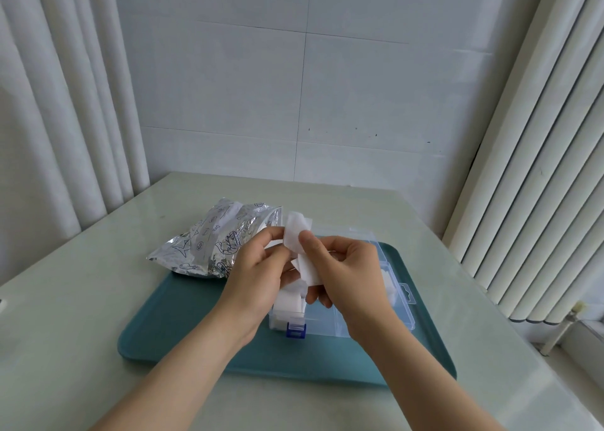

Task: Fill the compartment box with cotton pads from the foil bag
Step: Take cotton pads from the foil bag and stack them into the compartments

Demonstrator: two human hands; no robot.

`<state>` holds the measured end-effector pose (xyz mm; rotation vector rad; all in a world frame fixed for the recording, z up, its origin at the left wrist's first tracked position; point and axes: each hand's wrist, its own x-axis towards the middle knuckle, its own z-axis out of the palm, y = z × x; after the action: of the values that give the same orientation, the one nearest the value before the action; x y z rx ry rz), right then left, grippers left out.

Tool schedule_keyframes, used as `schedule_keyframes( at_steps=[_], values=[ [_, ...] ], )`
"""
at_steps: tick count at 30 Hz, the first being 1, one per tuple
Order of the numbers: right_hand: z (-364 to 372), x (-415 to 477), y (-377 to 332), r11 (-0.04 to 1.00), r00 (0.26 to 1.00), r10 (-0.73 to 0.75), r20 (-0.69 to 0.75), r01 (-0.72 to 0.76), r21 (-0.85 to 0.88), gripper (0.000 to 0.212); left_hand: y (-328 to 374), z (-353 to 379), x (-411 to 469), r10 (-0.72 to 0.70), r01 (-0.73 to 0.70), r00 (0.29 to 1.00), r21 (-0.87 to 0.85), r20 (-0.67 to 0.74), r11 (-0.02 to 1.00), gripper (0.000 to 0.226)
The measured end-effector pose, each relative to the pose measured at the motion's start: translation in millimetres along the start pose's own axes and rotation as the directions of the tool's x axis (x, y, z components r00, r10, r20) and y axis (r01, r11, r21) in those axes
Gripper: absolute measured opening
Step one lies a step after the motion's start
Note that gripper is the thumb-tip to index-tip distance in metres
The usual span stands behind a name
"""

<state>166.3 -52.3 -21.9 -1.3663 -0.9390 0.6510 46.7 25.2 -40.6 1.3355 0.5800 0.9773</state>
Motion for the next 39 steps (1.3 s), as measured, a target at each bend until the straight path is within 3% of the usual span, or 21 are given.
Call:
schedule_keyframes(
  at_steps=[11, 24, 28, 35, 39],
  values=[
    [-3.7, 0.5, -1.5, 0.996, 0.998, -0.042, -0.042, 0.038, -0.086, 0.013, -0.8, -1.1, -0.3, 0.003, -0.002, 0.999, -0.046, 0.033, 0.999, 0.029],
    [0.4, -1.7, -5.3, 0.999, 0.998, 0.048, -0.033, -0.048, 0.004, 0.018, 2.0, -0.4, -0.3, 0.015, -0.007, 0.997, -0.118, 0.07, 0.993, 0.03],
    [0.9, -2.1, -5.3, 0.999, 0.999, 0.035, -0.034, -0.035, 0.004, 0.021, 2.4, 1.7, -0.2, 0.034, -0.015, 0.993, -0.165, 0.112, 0.986, 0.041],
    [1.3, -3.1, -3.4, 0.999, 0.999, -0.029, -0.022, 0.029, -0.027, 0.021, 1.5, -2.1, -1.6, 0.007, -0.009, 1.0, -0.099, -0.014, 0.995, 0.023],
    [-3.6, 0.2, -3.6, 0.993, 0.989, -0.116, -0.095, 0.113, -0.03, 0.026, 2.4, -4.8, 1.7, -0.021, 0.007, 0.992, -0.114, -0.124, 0.993, 0.02]
  ],
)
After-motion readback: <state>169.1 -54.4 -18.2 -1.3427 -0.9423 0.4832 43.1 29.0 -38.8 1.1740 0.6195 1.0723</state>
